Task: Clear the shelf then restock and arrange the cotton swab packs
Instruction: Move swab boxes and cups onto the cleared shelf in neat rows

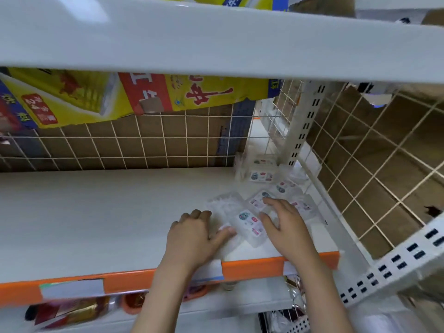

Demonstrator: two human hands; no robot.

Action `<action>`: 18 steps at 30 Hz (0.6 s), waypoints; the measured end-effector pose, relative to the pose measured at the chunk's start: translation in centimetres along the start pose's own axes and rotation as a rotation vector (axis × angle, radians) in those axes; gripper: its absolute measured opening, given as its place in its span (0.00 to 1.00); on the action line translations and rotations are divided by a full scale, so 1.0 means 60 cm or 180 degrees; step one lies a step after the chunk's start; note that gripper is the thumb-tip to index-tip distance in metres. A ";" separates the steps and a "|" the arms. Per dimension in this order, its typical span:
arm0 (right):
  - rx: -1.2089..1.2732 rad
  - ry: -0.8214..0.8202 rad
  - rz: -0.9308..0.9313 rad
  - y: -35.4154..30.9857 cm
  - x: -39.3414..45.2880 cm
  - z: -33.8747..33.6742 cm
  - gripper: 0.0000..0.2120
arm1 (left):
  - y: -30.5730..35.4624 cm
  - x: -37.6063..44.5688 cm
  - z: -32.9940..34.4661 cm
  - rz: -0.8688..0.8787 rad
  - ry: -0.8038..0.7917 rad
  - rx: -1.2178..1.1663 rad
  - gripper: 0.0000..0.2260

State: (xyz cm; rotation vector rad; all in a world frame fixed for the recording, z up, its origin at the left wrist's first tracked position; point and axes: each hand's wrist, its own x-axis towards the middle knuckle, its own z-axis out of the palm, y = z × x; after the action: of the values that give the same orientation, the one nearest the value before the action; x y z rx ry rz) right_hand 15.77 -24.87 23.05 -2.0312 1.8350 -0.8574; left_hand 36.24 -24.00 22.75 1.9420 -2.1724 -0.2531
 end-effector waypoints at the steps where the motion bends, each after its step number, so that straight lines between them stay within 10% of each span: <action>1: 0.0018 -0.0023 -0.0015 0.007 0.000 -0.003 0.18 | 0.013 0.002 0.007 -0.0020 -0.0099 0.0084 0.36; 18: -0.0036 -0.0219 -0.0248 0.005 -0.022 0.059 0.31 | -0.047 -0.041 0.008 -0.0507 0.0625 -0.0376 0.35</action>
State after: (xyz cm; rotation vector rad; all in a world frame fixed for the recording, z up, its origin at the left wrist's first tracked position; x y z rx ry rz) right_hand 17.61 -24.32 19.78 -2.1242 1.7386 -0.7888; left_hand 39.06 -21.89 21.40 1.9847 -1.8425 -0.2018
